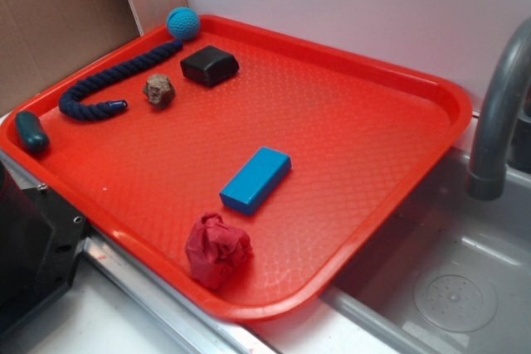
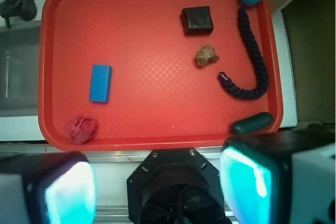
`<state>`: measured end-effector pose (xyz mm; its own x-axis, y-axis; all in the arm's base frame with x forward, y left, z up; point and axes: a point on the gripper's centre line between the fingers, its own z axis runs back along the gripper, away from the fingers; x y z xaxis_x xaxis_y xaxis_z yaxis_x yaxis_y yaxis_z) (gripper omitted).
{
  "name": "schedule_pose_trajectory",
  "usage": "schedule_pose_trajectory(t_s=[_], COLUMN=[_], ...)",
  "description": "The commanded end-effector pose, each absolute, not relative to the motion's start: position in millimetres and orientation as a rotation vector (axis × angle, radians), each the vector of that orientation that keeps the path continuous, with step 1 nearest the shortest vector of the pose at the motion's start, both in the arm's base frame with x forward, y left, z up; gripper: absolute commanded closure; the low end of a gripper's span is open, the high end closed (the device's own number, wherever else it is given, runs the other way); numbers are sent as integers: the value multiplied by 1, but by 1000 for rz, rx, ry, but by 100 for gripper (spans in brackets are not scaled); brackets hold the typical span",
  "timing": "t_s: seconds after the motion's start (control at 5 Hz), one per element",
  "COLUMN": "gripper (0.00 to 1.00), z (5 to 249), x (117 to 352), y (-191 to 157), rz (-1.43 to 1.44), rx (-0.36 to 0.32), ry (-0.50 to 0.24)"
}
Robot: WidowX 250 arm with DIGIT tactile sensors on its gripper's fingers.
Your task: Grab the blue block.
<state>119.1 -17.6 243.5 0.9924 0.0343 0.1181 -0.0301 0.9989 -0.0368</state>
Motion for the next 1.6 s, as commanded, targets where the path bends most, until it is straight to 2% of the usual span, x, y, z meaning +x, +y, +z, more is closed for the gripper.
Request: schedule_pose_trajectory(t_s=[0.0,0.2,0.4,0.6,1.0,1.2,1.4], gripper=[0,0,0,0,0,0,0], z=[244,194,157,135,135,96,73], x=[119,147,178,194,194,204,203], y=[-18,-54,-104,-133,-133,-144,-141], rz=[32,88,135,64,64,119,116], rx=[-35,-18,-52,-88,-88,-51,-45], ry=[-119,-106,-160,-102,-102,-112,-81])
